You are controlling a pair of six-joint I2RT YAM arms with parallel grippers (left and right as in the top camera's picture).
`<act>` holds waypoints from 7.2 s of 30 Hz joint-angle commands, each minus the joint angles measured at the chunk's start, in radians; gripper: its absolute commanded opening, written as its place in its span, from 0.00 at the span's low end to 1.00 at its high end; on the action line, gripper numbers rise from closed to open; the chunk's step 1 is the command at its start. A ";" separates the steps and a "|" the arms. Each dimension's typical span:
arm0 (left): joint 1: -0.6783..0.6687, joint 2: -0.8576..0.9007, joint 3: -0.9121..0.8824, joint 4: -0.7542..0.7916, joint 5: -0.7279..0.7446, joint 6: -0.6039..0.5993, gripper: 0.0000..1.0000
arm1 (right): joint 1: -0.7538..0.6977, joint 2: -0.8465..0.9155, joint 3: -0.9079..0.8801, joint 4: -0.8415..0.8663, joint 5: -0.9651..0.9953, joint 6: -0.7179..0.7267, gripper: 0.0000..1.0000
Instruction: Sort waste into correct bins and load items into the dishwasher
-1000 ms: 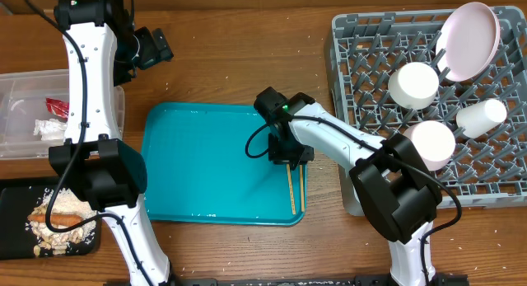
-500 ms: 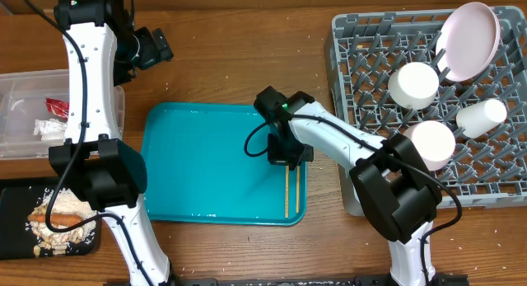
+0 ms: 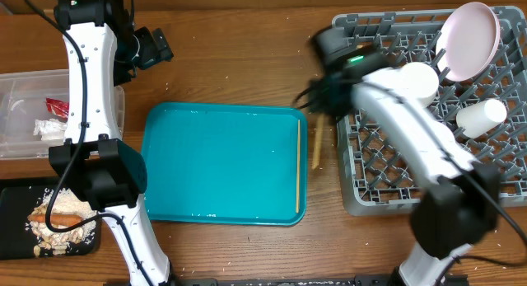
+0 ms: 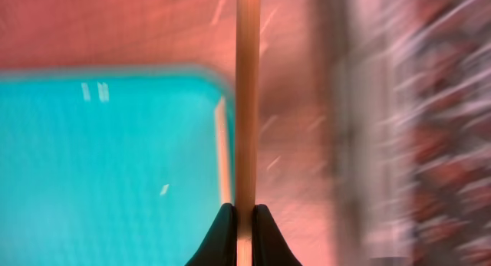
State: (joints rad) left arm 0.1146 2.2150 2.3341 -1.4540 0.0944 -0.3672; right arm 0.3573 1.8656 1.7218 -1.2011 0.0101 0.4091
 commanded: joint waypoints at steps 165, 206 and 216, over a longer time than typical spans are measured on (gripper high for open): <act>-0.005 0.000 0.000 0.000 0.006 -0.007 1.00 | 0.020 -0.877 -0.539 -0.054 0.169 0.146 1.00; -0.005 0.000 0.000 0.000 0.007 -0.007 1.00 | -0.273 -1.608 -1.439 1.044 -0.131 -0.308 1.00; -0.005 0.000 0.000 0.000 0.006 -0.007 1.00 | -0.320 -1.780 -1.701 1.358 -0.130 -0.310 1.00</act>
State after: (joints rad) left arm 0.1146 2.2150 2.3341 -1.4536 0.0944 -0.3672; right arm 0.0452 0.1246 0.0742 0.1066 -0.1085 0.1070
